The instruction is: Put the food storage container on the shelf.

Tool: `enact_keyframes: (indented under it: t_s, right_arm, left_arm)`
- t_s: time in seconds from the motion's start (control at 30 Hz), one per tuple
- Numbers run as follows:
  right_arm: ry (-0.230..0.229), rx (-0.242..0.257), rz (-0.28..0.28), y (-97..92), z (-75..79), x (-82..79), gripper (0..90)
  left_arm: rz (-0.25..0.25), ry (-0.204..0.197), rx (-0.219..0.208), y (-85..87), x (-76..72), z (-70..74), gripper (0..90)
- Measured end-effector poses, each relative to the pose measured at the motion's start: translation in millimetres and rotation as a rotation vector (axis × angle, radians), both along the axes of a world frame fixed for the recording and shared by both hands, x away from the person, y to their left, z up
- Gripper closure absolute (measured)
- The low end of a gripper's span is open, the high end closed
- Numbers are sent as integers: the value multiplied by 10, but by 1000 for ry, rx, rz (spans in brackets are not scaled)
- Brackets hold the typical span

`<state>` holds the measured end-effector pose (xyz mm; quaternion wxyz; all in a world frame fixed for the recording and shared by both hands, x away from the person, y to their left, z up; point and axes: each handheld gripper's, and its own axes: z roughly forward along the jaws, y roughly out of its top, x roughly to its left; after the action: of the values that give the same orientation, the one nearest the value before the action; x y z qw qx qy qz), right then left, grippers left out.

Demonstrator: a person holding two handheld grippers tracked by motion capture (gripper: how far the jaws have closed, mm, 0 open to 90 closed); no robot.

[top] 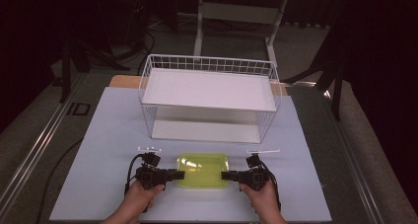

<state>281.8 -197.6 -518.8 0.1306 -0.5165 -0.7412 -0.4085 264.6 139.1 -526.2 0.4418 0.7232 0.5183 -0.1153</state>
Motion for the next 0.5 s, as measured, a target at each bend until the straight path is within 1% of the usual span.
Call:
enact_keyframes:
  t_s: [0.03, 0.07, 0.13, 0.17, 0.23, 0.27, 0.3, 0.33, 0.37, 0.4, 0.47, 0.5]
  right_arm:
    - [13, 13, 0, -6, -8, 3, 720]
    - [17, 30, -10, -24, -12, 2, 744]
    - [18, 27, -12, -24, -2, -14, 752]
    - [13, 21, -13, -18, 8, -23, 757]
    - [3, 5, -17, -10, 39, -49, 782]
    - [-8, -6, -20, -1, 63, -64, 799]
    - [-27, -24, -17, 8, 92, -79, 807]
    - [-61, -46, -5, 29, 123, -93, 807]
    - [-78, -55, -9, 39, 155, -105, 808]
    - [-77, -46, -17, 35, 175, -103, 808]
    - [-99, -42, -23, 25, 211, -79, 808]
    - [-102, -36, -30, 18, 230, -64, 809]
  left_arm:
    - [3, 6, -1, 4, -7, 5, 707]
    - [3, 1, 5, -3, -16, 13, 715]
    - [15, 15, 6, -8, -29, 32, 729]
    - [18, 9, 14, -17, -43, 45, 737]
    - [27, -16, 42, -41, -81, 94, 765]
    - [31, -40, 66, -58, -97, 119, 783]
    - [44, -60, 77, -65, -105, 141, 803]
    - [49, -67, 74, -61, -96, 152, 805]
    - [55, -78, 67, -56, -89, 167, 807]
    - [62, -93, 62, -59, -84, 190, 808]
    - [76, -120, 55, -73, -70, 242, 809]
    - [77, -130, 55, -73, -54, 262, 810]
